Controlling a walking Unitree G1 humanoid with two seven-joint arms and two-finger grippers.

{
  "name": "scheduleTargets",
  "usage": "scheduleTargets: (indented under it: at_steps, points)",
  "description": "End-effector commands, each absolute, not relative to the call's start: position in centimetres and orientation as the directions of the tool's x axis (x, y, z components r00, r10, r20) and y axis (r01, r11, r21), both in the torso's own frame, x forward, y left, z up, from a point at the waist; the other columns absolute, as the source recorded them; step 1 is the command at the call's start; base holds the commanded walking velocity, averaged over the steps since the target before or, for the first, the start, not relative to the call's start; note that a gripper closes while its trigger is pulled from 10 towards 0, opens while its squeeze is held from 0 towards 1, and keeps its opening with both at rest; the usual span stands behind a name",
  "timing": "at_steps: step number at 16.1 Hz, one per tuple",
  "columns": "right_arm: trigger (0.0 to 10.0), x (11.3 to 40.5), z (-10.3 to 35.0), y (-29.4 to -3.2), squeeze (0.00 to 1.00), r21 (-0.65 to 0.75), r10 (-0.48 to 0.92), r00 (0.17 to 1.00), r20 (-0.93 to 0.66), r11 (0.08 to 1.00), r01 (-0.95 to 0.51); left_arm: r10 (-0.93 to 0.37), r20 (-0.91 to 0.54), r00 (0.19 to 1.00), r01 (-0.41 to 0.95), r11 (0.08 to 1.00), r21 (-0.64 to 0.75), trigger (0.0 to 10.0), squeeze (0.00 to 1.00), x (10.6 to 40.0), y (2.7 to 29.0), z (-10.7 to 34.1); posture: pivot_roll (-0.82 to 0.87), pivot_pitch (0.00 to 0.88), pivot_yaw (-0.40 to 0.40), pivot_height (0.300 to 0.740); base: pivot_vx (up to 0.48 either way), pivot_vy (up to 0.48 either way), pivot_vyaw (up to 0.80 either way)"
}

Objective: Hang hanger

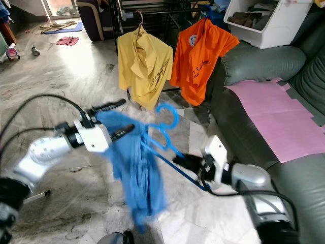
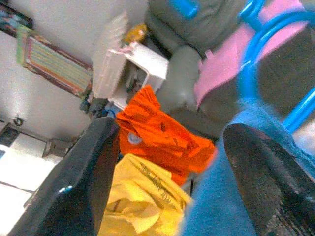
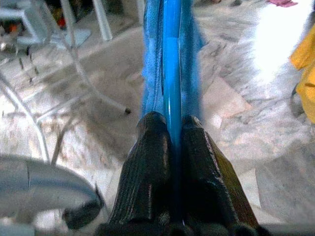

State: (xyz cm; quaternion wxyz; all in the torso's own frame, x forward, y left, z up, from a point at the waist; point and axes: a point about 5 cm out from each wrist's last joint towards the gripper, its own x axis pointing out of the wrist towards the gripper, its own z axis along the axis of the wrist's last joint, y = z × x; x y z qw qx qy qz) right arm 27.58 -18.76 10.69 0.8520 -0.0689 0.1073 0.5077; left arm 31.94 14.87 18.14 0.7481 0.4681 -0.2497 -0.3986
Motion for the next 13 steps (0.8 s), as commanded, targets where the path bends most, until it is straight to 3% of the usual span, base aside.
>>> scheduleTargets:
  at_steps: [1, 5, 7, 11, 12, 13]
  points:
    - [10.0, 27.6, 11.5, -18.6, 0.00, -0.074, 0.868, 0.426, -0.253, 0.422, -0.904, -0.838, -0.070, 0.541, 0.385, 0.173, 0.906, 10.0, 1.00, 32.1, 15.0, 17.6, 0.01, 0.062, -0.022, 0.740, 0.000, 0.000, 0.00]
    - [10.0, 28.0, 12.6, -19.7, 0.00, -0.232, 0.843, 0.459, -0.280, 0.405, -0.885, -0.825, -0.249, 0.508, 0.494, 0.041, 0.869, 10.0, 1.00, 32.7, 15.9, 16.2, 0.00, 0.063, -0.018, 0.740, 0.000, 0.000, 0.00]
    - [10.0, 28.1, 12.8, -19.9, 0.00, -0.281, 0.834, 0.470, -0.290, 0.395, -0.874, -0.817, -0.283, 0.502, 0.513, 0.018, 0.858, 10.0, 1.00, 32.9, 16.1, 16.1, 0.00, 0.063, -0.018, 0.740, 0.000, 0.000, 0.00]
    - [10.0, 27.7, 12.4, -19.7, 0.00, -0.355, 0.840, 0.403, -0.363, 0.276, -0.893, -0.775, -0.363, 0.517, 0.560, -0.014, 0.828, 10.0, 1.00, 34.3, 16.9, 16.3, 0.00, 0.068, -0.015, 0.740, 0.000, 0.000, 0.00]
    - [10.0, 27.7, 12.4, -19.8, 0.00, -0.361, 0.840, 0.402, -0.365, 0.271, -0.893, -0.767, -0.387, 0.512, 0.580, -0.024, 0.814, 10.0, 0.82, 34.4, 17.0, 16.2, 0.00, 0.067, -0.014, 0.740, 0.000, 0.000, 0.00]
    - [10.0, 27.8, 12.4, -19.8, 0.00, -0.367, 0.839, 0.409, -0.360, 0.276, -0.889, -0.758, -0.425, 0.495, 0.619, -0.035, 0.784, 5.8, 0.00, 34.5, 17.1, 15.9, 0.00, 0.068, -0.013, 0.740, 0.000, 0.000, 0.00]
